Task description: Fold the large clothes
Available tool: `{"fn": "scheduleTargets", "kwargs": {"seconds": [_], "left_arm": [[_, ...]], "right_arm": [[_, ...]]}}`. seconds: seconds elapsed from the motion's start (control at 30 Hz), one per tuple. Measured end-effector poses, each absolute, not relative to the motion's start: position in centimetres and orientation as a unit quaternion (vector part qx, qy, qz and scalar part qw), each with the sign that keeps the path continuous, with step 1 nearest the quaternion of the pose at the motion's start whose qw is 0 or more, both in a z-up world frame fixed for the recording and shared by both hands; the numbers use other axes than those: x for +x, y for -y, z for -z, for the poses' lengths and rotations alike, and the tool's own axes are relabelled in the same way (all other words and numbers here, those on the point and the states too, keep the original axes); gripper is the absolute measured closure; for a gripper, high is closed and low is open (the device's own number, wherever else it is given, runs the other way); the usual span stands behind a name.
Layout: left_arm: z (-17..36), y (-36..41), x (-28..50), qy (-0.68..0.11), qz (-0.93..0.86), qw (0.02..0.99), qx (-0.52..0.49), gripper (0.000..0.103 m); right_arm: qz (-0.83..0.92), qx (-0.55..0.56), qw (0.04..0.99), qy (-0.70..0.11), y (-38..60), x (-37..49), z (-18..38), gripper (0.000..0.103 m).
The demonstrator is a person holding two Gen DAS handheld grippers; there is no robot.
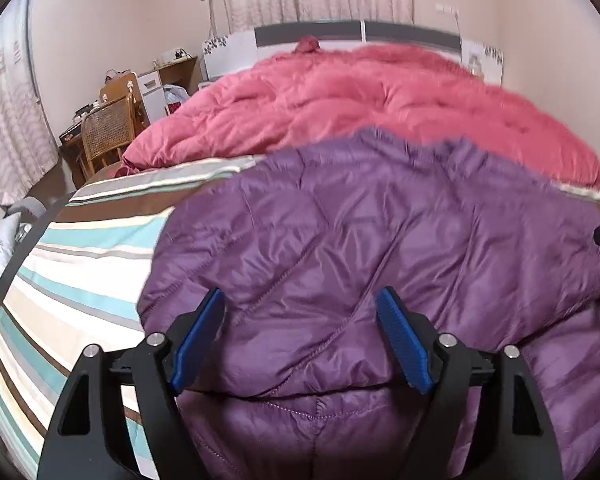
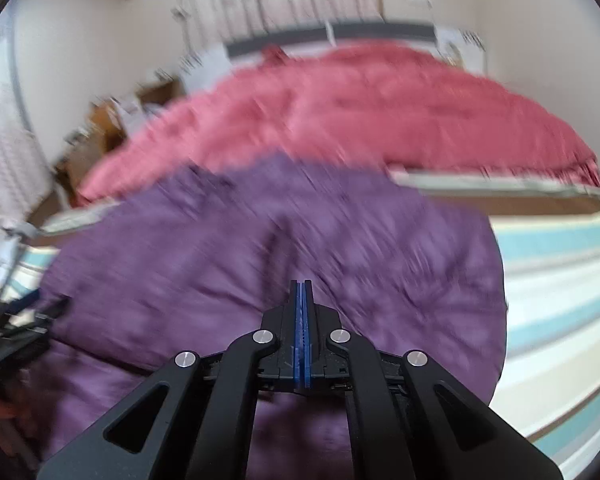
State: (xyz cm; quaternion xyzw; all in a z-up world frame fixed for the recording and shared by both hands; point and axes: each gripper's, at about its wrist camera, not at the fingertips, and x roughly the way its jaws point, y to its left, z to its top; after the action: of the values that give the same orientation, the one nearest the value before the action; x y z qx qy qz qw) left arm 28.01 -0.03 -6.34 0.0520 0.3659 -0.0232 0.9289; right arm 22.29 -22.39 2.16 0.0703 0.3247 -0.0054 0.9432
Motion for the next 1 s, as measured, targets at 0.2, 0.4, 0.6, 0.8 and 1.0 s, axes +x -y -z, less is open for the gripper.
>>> {"fn": "scheduleTargets", "kwargs": {"seconds": [0.2, 0.4, 0.6, 0.8, 1.0], "left_arm": [[6.6, 2.8, 30.7, -0.372, 0.045, 0.923, 0.088, 0.021], [8.5, 4.9, 33.4, -0.391, 0.046, 0.910, 0.132, 0.012], [9.9, 3.7, 34.6, -0.415, 0.058, 0.904, 0.081, 0.006], [7.6, 1.7, 32.3, -0.400, 0.046, 0.913, 0.069, 0.006], [7.5, -2.9, 31.1, -0.397, -0.023, 0.916, 0.054, 0.002]], "right_arm": [[-0.052, 0.022, 0.932, -0.357, 17.6, 26.3, -1.3, 0.103], [-0.013, 0.025, 0.916, -0.401, 19.3, 29.6, 2.9, 0.103], [-0.020, 0.069, 0.911, -0.407, 20.6, 30.2, 3.9, 0.103], [-0.029, 0.065, 0.925, -0.374, 20.7, 27.7, 1.2, 0.103], [-0.025, 0.049, 0.919, -0.389, 21.1, 25.9, 2.1, 0.103]]}}
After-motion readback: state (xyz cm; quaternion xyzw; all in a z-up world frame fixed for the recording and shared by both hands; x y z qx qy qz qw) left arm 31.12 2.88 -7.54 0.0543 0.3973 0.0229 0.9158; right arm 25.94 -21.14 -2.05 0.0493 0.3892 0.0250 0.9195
